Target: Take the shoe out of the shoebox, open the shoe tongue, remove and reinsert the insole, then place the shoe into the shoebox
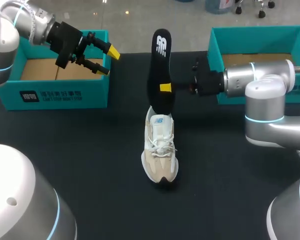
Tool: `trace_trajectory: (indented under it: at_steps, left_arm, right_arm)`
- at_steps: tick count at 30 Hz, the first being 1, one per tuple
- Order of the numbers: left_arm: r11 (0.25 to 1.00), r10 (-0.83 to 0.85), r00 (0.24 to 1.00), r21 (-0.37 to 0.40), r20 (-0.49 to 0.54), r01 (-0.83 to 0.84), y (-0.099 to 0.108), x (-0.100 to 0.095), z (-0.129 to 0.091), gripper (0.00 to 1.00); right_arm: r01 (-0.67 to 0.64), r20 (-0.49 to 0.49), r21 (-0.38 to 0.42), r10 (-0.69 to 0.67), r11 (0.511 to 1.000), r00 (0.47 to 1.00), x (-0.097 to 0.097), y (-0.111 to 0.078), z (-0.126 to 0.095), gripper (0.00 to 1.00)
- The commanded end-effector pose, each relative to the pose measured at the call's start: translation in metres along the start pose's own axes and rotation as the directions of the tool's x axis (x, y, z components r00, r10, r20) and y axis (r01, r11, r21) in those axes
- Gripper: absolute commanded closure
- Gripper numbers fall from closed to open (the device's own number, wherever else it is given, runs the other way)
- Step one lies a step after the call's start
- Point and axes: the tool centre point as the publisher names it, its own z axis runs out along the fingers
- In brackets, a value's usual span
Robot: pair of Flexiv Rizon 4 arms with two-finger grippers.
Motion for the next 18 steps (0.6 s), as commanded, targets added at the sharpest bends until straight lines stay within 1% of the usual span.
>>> trace_trajectory:
  at_steps: [1, 5, 18]
  left_arm:
    - [1.000, 0.001, 1.000, 0.001, -0.003, -0.001, -0.0001, -0.0002, -0.0003, 0.00]
    - [1.000, 0.001, 1.000, 0.001, -0.003, -0.001, -0.0001, -0.0002, -0.0003, 0.00]
    - [1.000, 0.001, 1.000, 0.001, -0.003, -0.001, -0.0001, -0.0002, -0.0003, 0.00]
  right_arm:
    - [0.007, 0.000, -0.006, -0.007, 1.000, 1.000, 0.0017, -0.0030, 0.0058, 1.00]
    - [0.021, 0.015, 0.009, -0.021, 1.000, 1.000, 0.0040, -0.0056, 0.0051, 1.00]
    - [0.021, 0.015, 0.009, -0.021, 1.000, 1.000, 0.0040, -0.0056, 0.0051, 1.00]
